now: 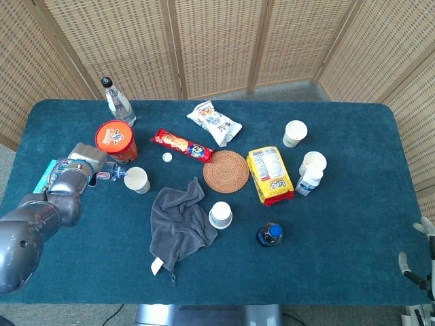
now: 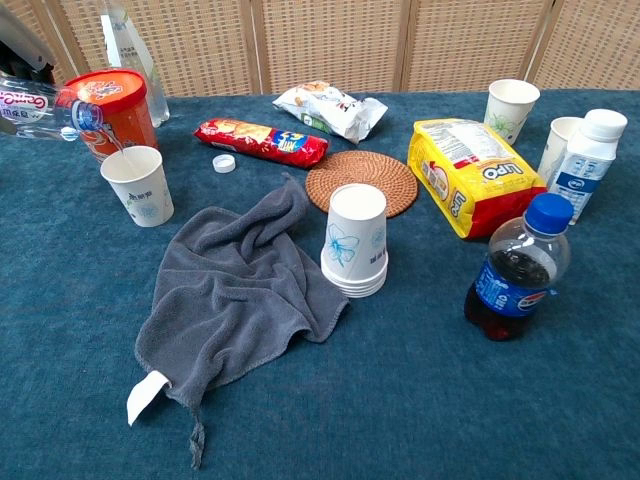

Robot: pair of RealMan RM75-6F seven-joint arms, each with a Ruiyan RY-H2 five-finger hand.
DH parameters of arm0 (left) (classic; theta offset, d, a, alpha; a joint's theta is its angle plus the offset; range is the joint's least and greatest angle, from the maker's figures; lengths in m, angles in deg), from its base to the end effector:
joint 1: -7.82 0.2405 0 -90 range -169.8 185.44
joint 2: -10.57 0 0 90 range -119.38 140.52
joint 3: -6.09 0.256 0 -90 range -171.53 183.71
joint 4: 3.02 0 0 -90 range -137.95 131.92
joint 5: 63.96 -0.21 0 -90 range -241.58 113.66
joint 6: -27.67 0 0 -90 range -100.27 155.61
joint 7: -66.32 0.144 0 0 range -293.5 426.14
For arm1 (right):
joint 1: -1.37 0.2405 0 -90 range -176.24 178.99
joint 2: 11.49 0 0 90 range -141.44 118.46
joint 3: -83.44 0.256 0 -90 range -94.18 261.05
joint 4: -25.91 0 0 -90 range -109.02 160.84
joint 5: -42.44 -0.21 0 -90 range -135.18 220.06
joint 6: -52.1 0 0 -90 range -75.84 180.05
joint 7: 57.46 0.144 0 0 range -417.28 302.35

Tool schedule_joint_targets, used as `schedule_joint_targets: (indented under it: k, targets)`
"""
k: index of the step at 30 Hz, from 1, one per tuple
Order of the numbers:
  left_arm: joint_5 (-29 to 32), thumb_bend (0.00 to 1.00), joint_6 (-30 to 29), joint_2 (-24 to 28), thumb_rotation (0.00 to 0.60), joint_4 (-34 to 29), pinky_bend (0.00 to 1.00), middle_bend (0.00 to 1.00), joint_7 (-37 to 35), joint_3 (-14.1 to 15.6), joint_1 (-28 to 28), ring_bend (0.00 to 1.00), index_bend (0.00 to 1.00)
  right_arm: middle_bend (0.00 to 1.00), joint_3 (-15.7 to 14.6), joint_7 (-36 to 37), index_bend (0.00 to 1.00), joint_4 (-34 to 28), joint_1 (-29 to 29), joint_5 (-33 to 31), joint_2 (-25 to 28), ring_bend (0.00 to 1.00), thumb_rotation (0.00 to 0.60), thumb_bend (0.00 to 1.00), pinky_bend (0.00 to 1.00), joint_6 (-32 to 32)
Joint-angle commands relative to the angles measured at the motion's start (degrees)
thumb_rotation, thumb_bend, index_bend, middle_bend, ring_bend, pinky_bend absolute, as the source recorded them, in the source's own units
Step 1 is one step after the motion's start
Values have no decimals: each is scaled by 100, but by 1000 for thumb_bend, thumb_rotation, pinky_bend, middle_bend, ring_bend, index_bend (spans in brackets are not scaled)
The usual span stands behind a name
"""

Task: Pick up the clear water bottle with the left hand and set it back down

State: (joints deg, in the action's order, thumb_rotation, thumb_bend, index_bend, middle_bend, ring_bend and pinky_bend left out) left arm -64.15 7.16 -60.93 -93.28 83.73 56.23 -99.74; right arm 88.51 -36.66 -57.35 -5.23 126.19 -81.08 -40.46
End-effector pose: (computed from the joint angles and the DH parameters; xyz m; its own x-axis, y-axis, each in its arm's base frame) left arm -0.1440 0.4225 0.1274 0.6841 0.6797 0.2645 0.5019 -0.1756 -0.8469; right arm -0.3582 -0.1198 0.1684 0.1306 0.1514 0.9798 -0.9787 0.1779 0.1029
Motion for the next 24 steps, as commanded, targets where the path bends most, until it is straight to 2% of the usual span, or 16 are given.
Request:
schedule_joint_targets:
  k: [1, 6, 15, 20, 24]
  targets:
    - [-66, 530, -58, -8, 600, -23, 457, 356, -120, 33, 2, 368, 424, 241, 1, -1, 0, 0, 0, 0, 1, 4, 600, 448, 233, 0]
    - [-195, 529, -268, 87, 600, -105, 457, 349, -391, -41, 142, 371, 407, 241, -2, 1, 0, 0, -3, 9, 6, 2, 600, 447, 232, -1]
    - [-630, 527, -539, 505, 600, -303, 458, 340, -863, -439, 637, 373, 386, 241, -15, 31, 0, 21, -1, 39, 8, 0, 600, 447, 233, 3]
    - [-836, 524, -767, 706, 600, -392, 458, 336, -1086, -712, 996, 373, 377, 241, -19, 32, 0, 20, 15, 65, 16, 0, 600, 446, 232, 16]
    - [-1051, 523, -889, 919, 600, -446, 462, 334, -1350, -1073, 1374, 373, 366, 241, -19, 1, 0, -16, 29, 90, 39, 0, 600, 448, 233, 14]
